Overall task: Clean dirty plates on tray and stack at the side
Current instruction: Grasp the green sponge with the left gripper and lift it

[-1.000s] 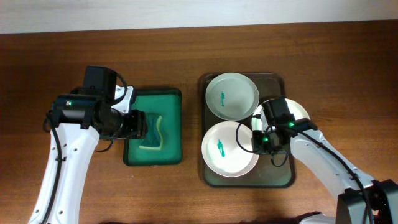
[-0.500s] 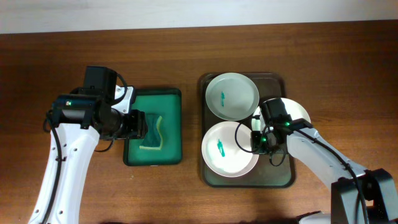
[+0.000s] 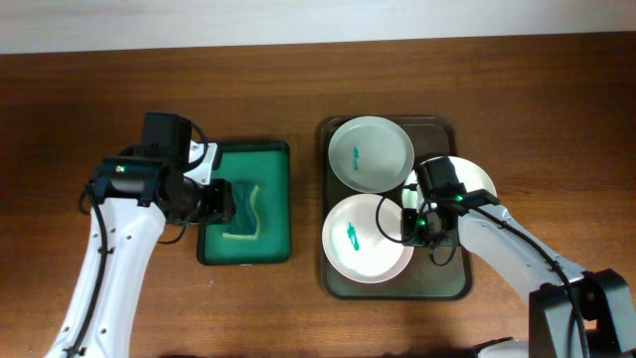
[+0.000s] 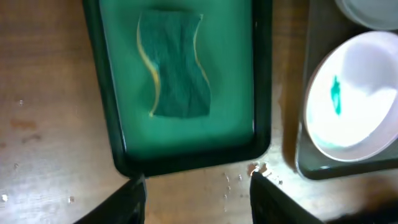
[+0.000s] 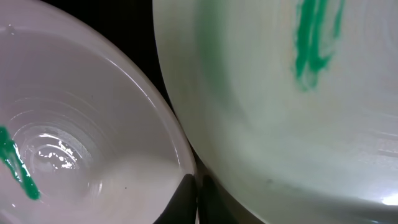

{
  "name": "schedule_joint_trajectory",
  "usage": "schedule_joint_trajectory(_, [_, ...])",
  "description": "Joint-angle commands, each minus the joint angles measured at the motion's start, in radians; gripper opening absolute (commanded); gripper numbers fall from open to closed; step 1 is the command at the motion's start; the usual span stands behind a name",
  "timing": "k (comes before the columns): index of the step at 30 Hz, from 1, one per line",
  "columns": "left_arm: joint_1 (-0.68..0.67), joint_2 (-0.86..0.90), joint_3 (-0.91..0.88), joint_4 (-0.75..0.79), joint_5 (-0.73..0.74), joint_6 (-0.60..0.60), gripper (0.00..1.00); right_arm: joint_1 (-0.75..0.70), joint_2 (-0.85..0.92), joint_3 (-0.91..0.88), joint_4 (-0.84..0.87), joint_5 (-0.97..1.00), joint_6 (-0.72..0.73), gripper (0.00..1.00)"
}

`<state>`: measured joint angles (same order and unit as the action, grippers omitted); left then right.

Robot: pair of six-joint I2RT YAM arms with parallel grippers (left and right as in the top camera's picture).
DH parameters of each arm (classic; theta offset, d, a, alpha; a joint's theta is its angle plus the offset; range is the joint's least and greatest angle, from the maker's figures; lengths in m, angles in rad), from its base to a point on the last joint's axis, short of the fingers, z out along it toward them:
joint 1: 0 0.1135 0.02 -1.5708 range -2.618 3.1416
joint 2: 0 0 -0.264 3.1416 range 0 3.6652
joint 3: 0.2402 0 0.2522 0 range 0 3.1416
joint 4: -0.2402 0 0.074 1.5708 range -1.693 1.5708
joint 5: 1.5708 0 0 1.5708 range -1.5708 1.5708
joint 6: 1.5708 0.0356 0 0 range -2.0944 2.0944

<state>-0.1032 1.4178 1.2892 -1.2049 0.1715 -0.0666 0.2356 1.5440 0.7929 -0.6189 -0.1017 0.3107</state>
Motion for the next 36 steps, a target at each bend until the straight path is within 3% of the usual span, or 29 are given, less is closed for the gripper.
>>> schedule_joint_trajectory(1, [-0.063,0.058,-0.037,0.062,-0.061,0.038,0.46,0.008,0.011,-0.008,-0.001,0.009,0.013,0.04])
schedule_joint_trajectory(7, [-0.182,0.25,-0.038,0.142,-0.169,0.006,0.46,0.008,0.011,-0.008,-0.001,0.009,0.013,0.04])
schedule_joint_trajectory(13, [-0.183,0.387,-0.038,0.203,-0.23,-0.055,0.48,0.008,0.011,-0.008,0.0,0.01,0.012,0.04])
schedule_joint_trajectory(19, [-0.182,0.396,-0.043,0.242,-0.33,-0.173,0.49,0.008,0.011,-0.008,0.0,0.01,0.012,0.04])
schedule_joint_trajectory(36, [-0.182,0.4,-0.217,0.445,-0.32,-0.218,0.48,0.008,0.011,-0.008,0.006,0.01,0.012,0.04])
